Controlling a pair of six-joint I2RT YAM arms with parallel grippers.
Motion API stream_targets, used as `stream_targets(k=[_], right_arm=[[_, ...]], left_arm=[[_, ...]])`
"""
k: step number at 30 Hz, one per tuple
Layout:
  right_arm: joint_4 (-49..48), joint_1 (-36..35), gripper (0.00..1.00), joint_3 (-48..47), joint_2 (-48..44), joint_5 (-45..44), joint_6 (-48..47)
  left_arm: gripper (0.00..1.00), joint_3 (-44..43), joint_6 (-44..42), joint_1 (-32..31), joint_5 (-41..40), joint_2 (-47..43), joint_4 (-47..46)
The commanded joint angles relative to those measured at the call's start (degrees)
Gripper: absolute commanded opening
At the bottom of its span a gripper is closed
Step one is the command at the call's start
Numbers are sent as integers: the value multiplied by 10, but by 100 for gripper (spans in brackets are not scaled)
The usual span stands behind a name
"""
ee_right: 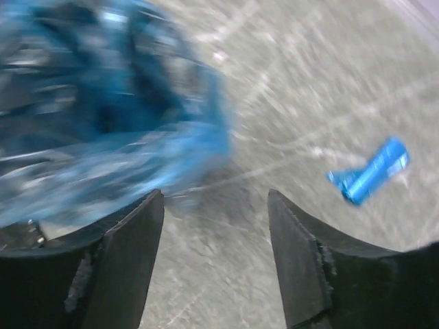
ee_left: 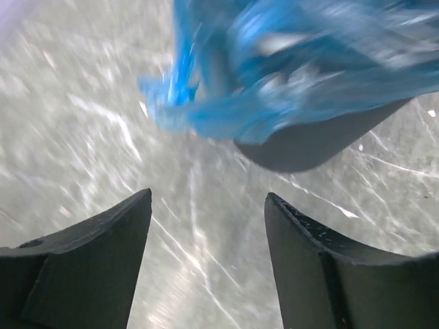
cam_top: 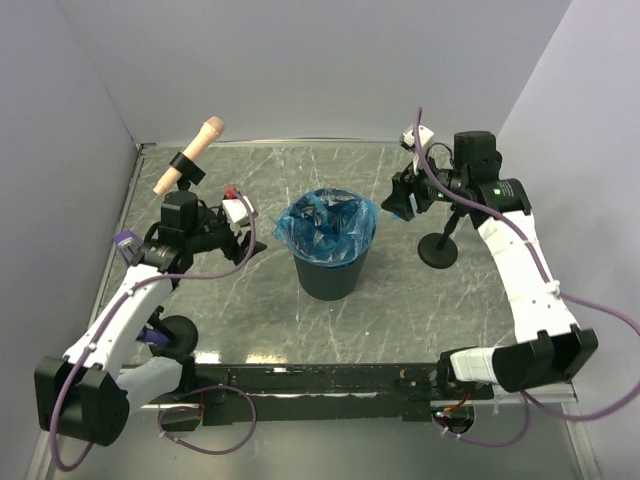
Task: Put the trash bags into the trash bin
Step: Place the trash bag in the trash bin.
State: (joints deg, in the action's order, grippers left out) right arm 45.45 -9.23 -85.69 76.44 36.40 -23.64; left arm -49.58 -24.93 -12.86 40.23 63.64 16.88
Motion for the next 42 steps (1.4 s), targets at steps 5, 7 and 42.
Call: stream_targets(k=[5,7,42], right_arm=[[72,-68,80,-22,-2,110,-128],[90,-88,80,-28,-1,105,-173],[199,-164,0,-13,-28,50,-299]], left_arm=[[77,11,-64,-47,-55,-19,-148],[77,20,-91,-52,-55,-25,-159],[1,35,-186,-126,-79,-22,-170]])
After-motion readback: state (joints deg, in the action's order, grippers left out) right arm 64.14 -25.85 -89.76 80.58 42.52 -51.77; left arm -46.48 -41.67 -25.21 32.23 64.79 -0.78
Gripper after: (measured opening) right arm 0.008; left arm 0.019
